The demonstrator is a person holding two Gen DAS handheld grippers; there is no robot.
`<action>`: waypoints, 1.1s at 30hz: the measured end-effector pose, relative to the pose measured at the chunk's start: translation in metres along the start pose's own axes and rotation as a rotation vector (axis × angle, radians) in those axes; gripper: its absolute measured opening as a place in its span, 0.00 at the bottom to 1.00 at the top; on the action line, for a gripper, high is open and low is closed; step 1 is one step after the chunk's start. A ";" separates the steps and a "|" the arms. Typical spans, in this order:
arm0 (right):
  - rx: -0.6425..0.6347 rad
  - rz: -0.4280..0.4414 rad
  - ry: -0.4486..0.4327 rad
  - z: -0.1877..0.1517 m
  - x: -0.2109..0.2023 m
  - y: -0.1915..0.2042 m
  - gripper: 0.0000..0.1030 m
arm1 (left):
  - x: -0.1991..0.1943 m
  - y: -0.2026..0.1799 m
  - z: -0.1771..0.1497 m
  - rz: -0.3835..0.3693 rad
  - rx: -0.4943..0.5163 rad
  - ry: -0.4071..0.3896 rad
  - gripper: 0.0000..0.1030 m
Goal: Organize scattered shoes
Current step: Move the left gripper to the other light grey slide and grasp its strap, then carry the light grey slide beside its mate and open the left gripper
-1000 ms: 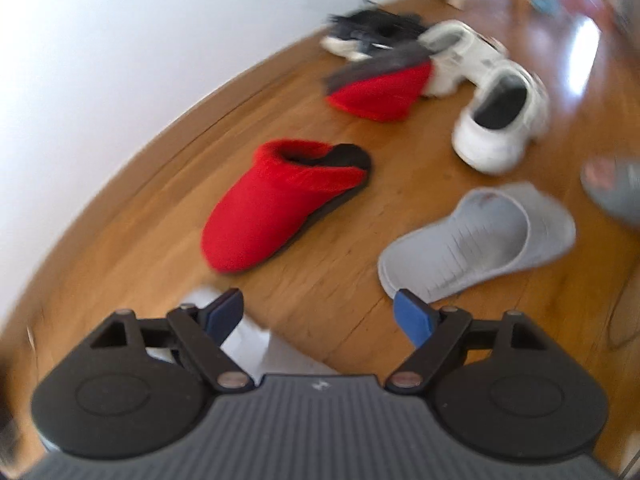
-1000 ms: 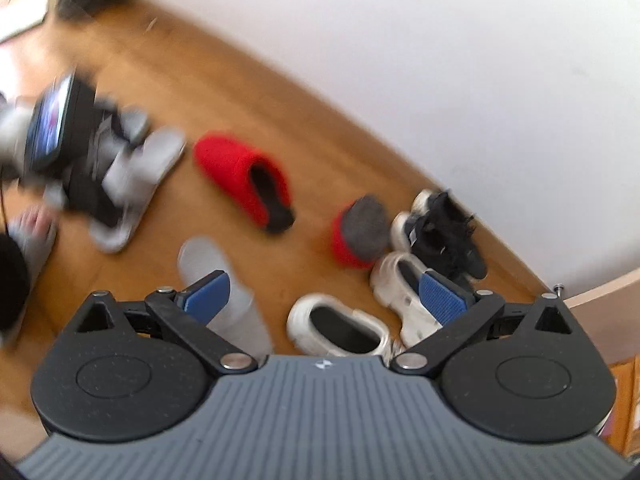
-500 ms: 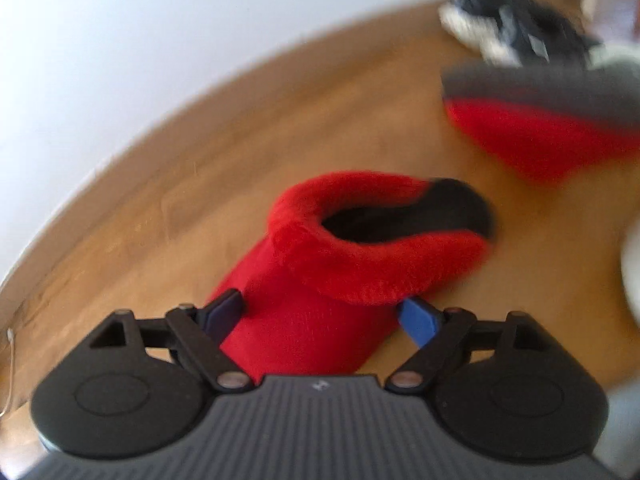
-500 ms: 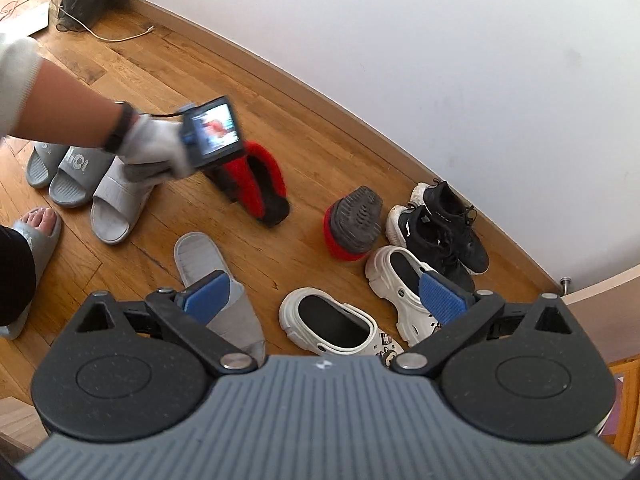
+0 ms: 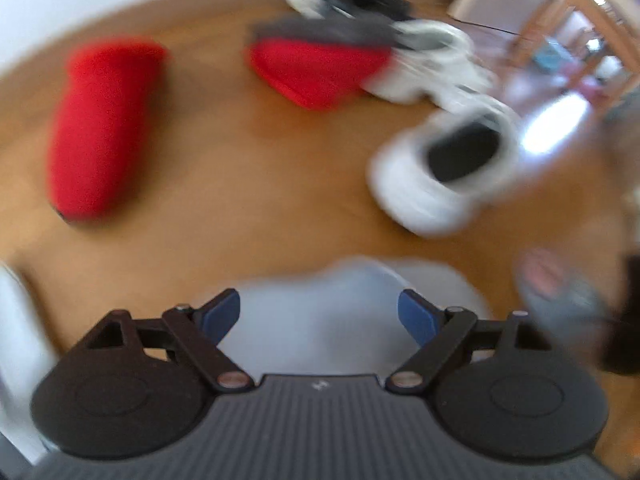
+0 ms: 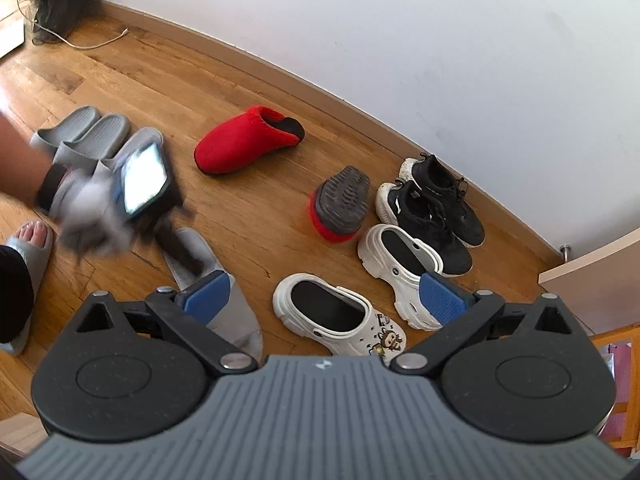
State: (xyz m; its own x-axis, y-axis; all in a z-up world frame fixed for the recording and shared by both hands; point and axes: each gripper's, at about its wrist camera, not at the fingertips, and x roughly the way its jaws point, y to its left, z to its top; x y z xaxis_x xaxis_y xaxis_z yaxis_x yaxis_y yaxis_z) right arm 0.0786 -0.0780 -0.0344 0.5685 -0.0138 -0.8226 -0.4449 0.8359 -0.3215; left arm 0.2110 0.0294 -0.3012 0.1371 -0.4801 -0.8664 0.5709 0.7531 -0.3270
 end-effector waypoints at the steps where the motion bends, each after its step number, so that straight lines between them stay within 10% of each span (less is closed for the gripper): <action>1: -0.010 0.001 -0.001 0.001 0.000 0.003 0.99 | 0.001 -0.008 -0.009 -0.025 0.013 0.000 0.83; 5: -0.038 0.001 0.000 0.004 0.003 0.011 0.99 | 0.011 -0.016 -0.014 -0.015 0.089 -0.049 0.78; 12: -0.062 0.001 0.012 0.008 0.009 0.017 0.99 | 0.027 -0.008 -0.006 -0.092 0.108 -0.043 0.12; 33: -0.072 0.084 -0.001 0.004 0.013 0.017 0.99 | -0.006 0.028 0.006 -0.146 0.275 0.010 0.08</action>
State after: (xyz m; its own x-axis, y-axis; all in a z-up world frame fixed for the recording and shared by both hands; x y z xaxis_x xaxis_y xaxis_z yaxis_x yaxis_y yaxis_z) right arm 0.0814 -0.0623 -0.0491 0.5274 0.0552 -0.8478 -0.5400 0.7922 -0.2843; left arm 0.2308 0.0505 -0.3030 0.0302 -0.5687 -0.8220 0.7820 0.5257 -0.3349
